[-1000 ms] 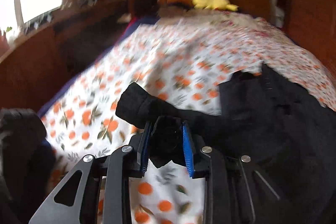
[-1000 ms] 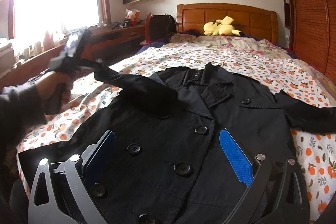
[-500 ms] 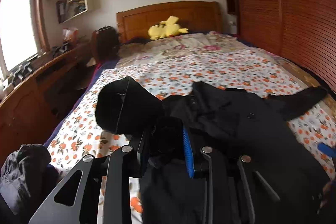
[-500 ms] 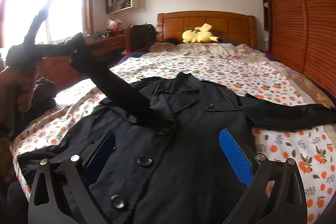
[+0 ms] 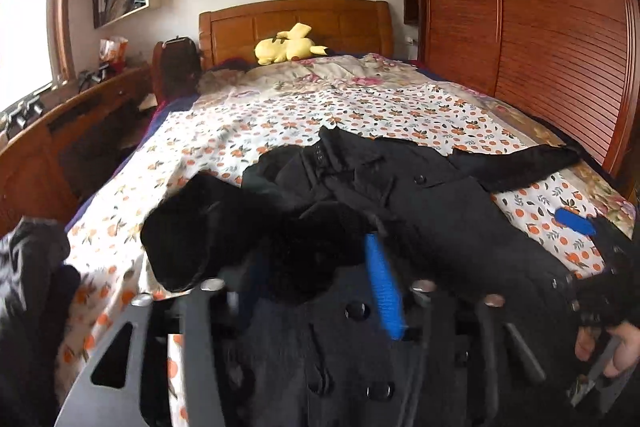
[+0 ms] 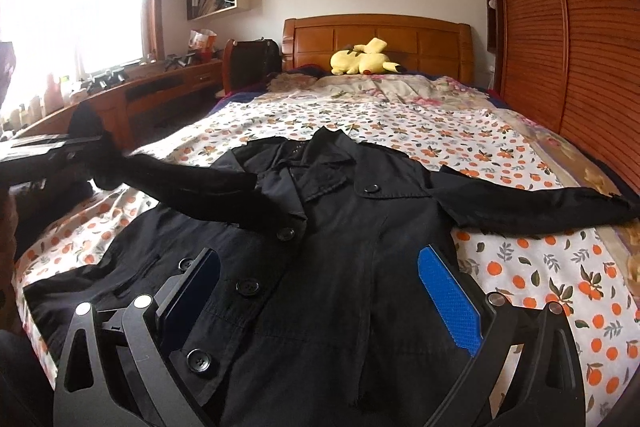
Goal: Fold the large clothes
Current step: 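Lower the sleeve onto the coat and open the left tool, then grasp the coat's side edge beside the folded sleeve with the right tool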
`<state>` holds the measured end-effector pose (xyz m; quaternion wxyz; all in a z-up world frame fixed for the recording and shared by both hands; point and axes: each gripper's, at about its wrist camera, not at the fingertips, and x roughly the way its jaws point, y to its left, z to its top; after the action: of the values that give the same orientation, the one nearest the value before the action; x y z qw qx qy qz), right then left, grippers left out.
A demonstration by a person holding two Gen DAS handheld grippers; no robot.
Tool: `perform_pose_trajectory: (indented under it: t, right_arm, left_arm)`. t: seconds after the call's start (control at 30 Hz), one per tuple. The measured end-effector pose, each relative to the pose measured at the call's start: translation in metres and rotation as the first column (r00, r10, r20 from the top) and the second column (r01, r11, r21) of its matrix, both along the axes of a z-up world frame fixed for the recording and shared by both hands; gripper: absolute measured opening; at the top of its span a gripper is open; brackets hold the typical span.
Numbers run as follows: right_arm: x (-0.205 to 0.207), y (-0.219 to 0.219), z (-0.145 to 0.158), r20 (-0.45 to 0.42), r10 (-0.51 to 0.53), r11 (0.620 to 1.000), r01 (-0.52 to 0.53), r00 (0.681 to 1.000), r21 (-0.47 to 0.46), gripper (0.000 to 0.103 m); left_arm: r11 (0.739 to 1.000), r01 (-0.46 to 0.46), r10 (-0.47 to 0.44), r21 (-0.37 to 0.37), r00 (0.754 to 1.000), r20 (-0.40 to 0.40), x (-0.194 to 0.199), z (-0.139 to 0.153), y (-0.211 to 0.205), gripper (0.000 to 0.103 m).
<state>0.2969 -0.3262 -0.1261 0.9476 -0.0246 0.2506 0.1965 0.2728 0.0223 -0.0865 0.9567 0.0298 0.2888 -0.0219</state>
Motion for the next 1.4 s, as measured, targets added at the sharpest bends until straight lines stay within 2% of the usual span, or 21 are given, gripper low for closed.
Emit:
perform_pose_trajectory:
  t: [0.07, 0.17, 0.27, 0.47, 0.6, 0.93, 1.0, 1.23, 1.33, 1.4]
  right_arm:
    - [0.000, 0.004, -0.001, -0.006, 0.005, 1.000, -0.005, 1.000, -0.003, 0.096]
    - [0.000, 0.015, -0.003, -0.013, 0.021, 1.000, -0.021, 1.000, -0.003, 0.096]
    - [-0.001, 0.029, -0.004, -0.013, 0.049, 0.999, -0.049, 0.999, -0.005, 0.096]
    - [-0.007, 0.066, -0.012, -0.027, 0.135, 0.991, -0.135, 0.991, -0.018, 0.096]
    - [-0.012, 0.089, -0.014, -0.040, 0.189, 0.982, -0.190, 0.981, -0.020, 0.096]
    - [-0.023, 0.138, -0.012, -0.068, 0.306, 0.951, -0.308, 0.950, -0.018, 0.096]
    - [-0.024, 0.147, -0.010, -0.080, 0.331, 0.942, -0.334, 0.940, -0.018, 0.093]
    - [-0.035, 0.206, 0.002, -0.128, 0.464, 0.880, -0.473, 0.876, -0.046, 0.089]
    - [-0.040, 0.230, 0.000, -0.151, 0.499, 0.855, -0.513, 0.853, -0.074, 0.083]
    - [-0.040, 0.248, -0.008, -0.191, 0.534, 0.830, -0.554, 0.823, -0.068, 0.077]
  left_arm:
    - [1.000, -0.011, 0.011, -0.004, 1.000, 0.007, -0.014, -0.006, 0.006, 0.065]
    - [1.000, -0.030, 0.030, -0.006, 0.999, 0.022, -0.033, -0.012, 0.019, 0.079]
    - [0.998, -0.056, 0.057, -0.006, 0.998, 0.036, -0.046, -0.015, 0.035, 0.081]
    - [0.992, -0.123, 0.123, 0.009, 0.991, 0.055, -0.067, -0.019, 0.071, 0.090]
    - [0.986, -0.165, 0.166, -0.012, 0.982, 0.086, -0.080, -0.016, 0.095, 0.101]
    - [0.967, -0.240, 0.246, -0.082, 0.967, 0.074, -0.106, -0.022, 0.143, 0.101]
    - [0.965, -0.244, 0.252, -0.097, 0.964, 0.079, -0.109, -0.019, 0.150, 0.101]
    - [0.962, -0.248, 0.259, -0.117, 0.961, 0.097, -0.117, -0.013, 0.161, 0.101]
    - [0.960, -0.257, 0.269, -0.110, 0.957, 0.106, -0.119, -0.012, 0.163, 0.101]
    - [0.960, -0.253, 0.266, -0.124, 0.958, 0.106, -0.121, -0.010, 0.166, 0.101]
